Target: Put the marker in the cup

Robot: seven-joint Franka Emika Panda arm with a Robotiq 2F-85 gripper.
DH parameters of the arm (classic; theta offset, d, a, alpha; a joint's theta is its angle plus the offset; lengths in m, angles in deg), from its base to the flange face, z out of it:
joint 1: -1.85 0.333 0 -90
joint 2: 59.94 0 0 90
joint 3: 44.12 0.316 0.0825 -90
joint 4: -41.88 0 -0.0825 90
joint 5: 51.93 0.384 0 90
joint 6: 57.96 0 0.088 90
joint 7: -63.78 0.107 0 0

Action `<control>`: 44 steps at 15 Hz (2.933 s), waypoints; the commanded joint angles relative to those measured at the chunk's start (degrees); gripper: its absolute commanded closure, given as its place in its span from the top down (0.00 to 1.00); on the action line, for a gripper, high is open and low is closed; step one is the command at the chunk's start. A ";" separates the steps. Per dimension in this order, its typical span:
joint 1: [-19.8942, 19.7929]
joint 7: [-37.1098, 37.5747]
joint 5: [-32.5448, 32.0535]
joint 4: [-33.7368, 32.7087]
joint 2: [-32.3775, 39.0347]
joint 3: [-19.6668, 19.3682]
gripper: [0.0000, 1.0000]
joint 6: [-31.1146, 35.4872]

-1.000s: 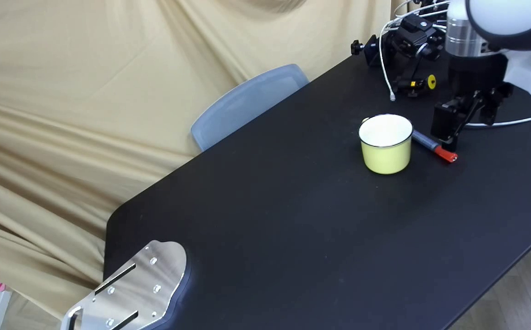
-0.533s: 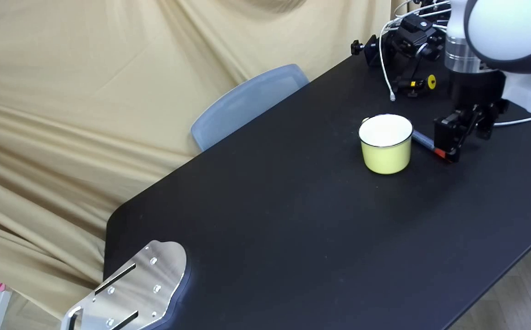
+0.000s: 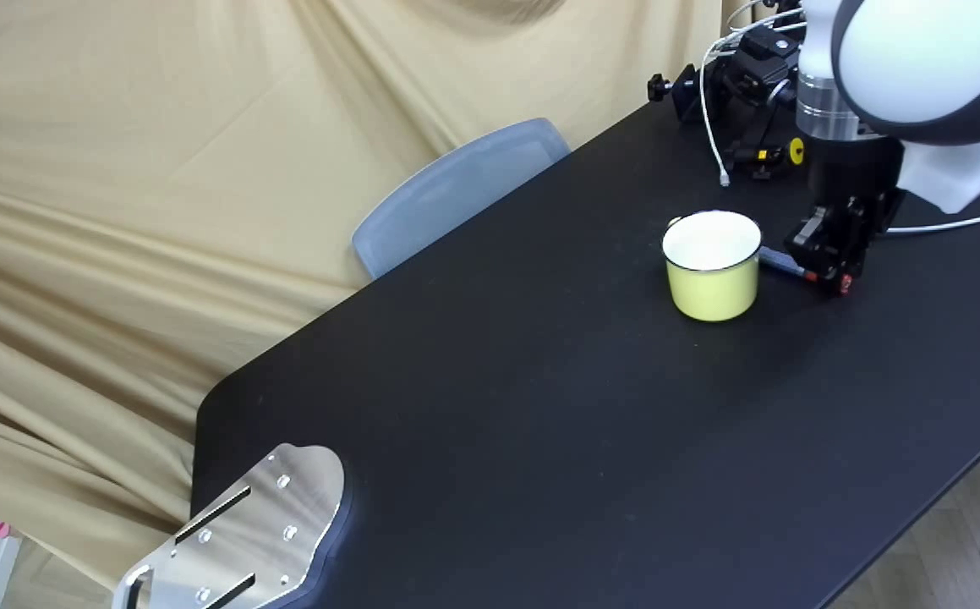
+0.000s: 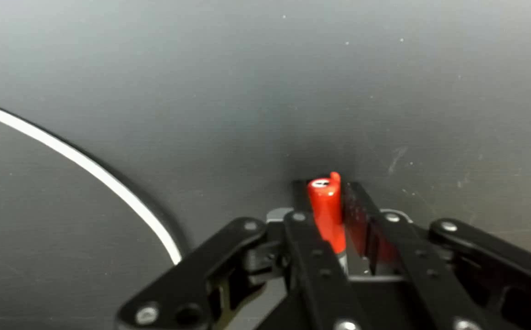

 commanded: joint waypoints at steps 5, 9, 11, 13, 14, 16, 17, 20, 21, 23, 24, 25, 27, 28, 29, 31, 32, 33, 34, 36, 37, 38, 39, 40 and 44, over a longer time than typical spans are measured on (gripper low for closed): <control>-0.04 1.25 -0.86 -1.68 1.17 0.08 0.05 -0.76; 0.82 1.33 -2.65 -0.36 -3.96 -0.73 0.05 -4.14; 1.67 2.26 -5.00 0.33 -8.00 -1.59 0.05 -7.09; 2.04 3.26 -8.11 0.32 -12.04 -1.89 0.05 -11.29; 1.62 2.75 -8.71 0.10 -14.18 -1.14 0.05 -13.91; 0.90 1.31 -7.89 -0.71 -17.78 0.45 0.05 -19.23; 0.78 0.40 -6.80 -1.32 -19.40 1.13 0.05 -22.20; 1.27 -3.45 -2.50 -4.81 -22.67 2.61 0.05 -33.82; 1.36 -3.98 -1.76 -6.22 -23.12 2.94 0.05 -37.58; 1.81 -7.46 1.32 -9.55 -22.80 3.34 0.05 -44.95; 1.90 -8.69 2.57 -11.15 -22.28 3.42 0.05 -48.21; 1.93 -9.75 3.83 -12.86 -21.39 3.43 0.05 -51.30; 1.66 -9.62 4.69 -15.90 -19.44 3.44 0.05 -56.04; 1.47 -8.95 4.57 -17.31 -18.31 3.45 0.05 -57.64; 1.34 -8.49 4.39 -18.50 -17.27 3.48 0.05 -58.89; 1.08 -8.05 3.74 -20.92 -14.52 3.51 0.05 -60.57; 0.96 -7.92 3.52 -21.98 -13.20 3.50 0.05 -61.24; 0.83 -7.96 3.61 -23.17 -11.63 3.47 0.05 -62.14; 0.73 -7.90 3.60 -24.32 -10.07 3.50 0.05 -62.89; 0.60 -7.80 3.59 -26.58 -6.98 3.61 0.05 -64.24; 0.56 -7.82 3.55 -27.67 -5.60 3.66 0.05 -64.82; 0.53 -7.70 3.46 -28.79 -4.20 3.67 0.05 -65.09; 0.50 -7.59 3.41 -29.90 -2.87 3.66 0.05 -65.47; 0.45 -7.53 3.41 -30.98 -1.57 3.64 0.05 -65.64; 0.19 -7.06 4.04 -34.94 2.74 3.63 0.05 -66.58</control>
